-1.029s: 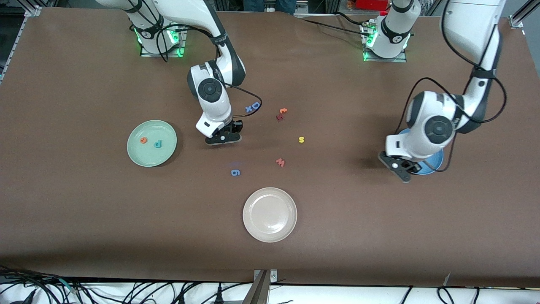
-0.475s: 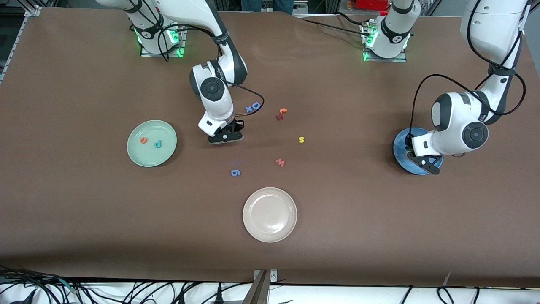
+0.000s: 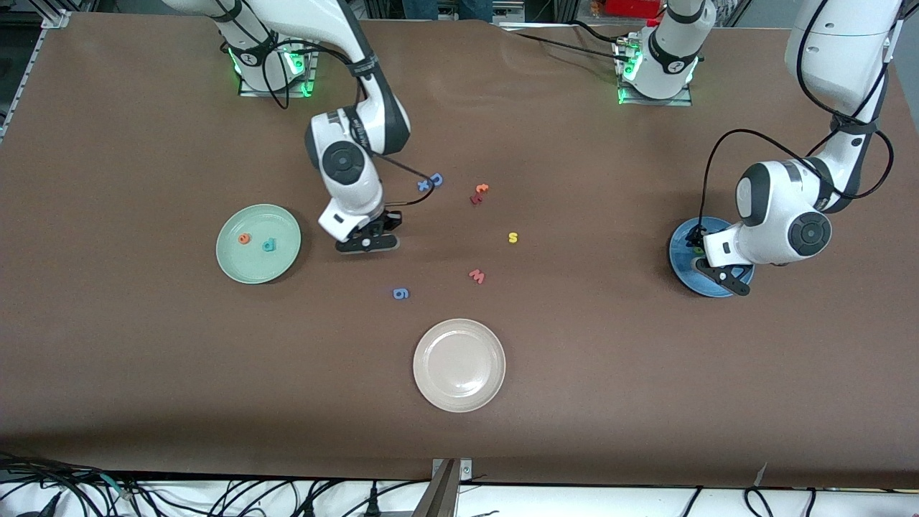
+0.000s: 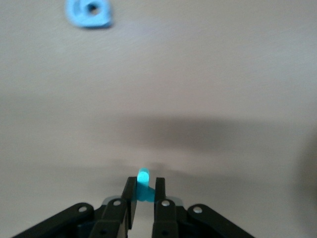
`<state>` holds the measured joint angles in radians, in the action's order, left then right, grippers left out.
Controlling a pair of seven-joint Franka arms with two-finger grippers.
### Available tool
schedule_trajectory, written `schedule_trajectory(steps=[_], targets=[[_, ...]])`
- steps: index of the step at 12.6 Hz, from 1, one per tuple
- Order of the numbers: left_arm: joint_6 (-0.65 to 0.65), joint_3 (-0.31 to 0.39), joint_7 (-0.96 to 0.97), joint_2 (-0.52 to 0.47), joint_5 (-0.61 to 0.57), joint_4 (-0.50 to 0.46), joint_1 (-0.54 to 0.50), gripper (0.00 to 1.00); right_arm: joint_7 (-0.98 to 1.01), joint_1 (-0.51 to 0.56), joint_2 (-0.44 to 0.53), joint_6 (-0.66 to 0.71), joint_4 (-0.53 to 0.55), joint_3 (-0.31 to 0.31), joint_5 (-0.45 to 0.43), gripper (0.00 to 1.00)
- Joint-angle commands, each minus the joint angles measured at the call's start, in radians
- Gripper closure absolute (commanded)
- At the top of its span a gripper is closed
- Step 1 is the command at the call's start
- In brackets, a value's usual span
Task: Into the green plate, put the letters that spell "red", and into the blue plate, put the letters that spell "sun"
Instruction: 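Place the teal l on the green plate while the left gripper withdraws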
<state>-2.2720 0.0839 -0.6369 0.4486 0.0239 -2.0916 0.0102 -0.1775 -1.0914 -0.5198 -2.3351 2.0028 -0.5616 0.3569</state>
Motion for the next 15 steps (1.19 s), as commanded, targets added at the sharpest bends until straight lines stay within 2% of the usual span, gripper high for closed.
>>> schedule_trajectory(steps=[1,3,5,7,9,10,11,12,13,14,15], targets=[[0.083,-0.015,-0.006,-0.073,0.036,0.025,0.078,0.0,0.204,-0.004,0.04,0.136,0.014,-0.139,0.019,0.94],[0.086,-0.048,0.014,-0.096,0.082,0.031,0.151,0.0,0.312,-0.002,0.069,0.23,0.034,-0.243,0.019,0.94],[0.086,-0.108,0.163,-0.1,0.102,0.042,0.194,0.0,0.416,0.002,0.066,0.304,0.054,-0.32,0.019,0.94],[0.085,-0.168,0.45,-0.1,0.106,0.047,0.234,0.0,0.464,0.02,0.041,0.301,0.085,-0.339,0.019,0.94],[0.083,-0.213,0.606,-0.102,0.106,0.047,0.261,0.0,0.533,0.059,-0.026,0.293,0.09,-0.336,0.02,0.92],[0.078,-0.226,0.659,-0.097,0.108,0.047,0.283,0.0,0.553,0.067,-0.046,0.293,0.09,-0.336,0.02,0.83],[0.071,-0.243,0.745,-0.09,0.108,0.047,0.309,0.0,0.567,0.079,-0.066,0.299,0.091,-0.333,0.02,0.67],[0.065,-0.262,0.838,-0.073,0.108,0.068,0.329,0.0,0.572,0.083,-0.071,0.301,0.09,-0.333,0.02,0.26],[0.057,-0.286,0.94,-0.052,0.106,0.086,0.343,0.0,0.572,0.084,-0.069,0.304,0.084,-0.333,0.022,0.1],[0.036,-0.308,1.055,-0.032,0.1,0.109,0.359,0.0,0.572,0.081,-0.068,0.306,0.077,-0.331,0.023,0.01],[0.001,-0.311,1.142,-0.015,0.094,0.119,0.373,0.0,0.567,0.077,-0.065,0.307,0.065,-0.331,0.022,0.01]])
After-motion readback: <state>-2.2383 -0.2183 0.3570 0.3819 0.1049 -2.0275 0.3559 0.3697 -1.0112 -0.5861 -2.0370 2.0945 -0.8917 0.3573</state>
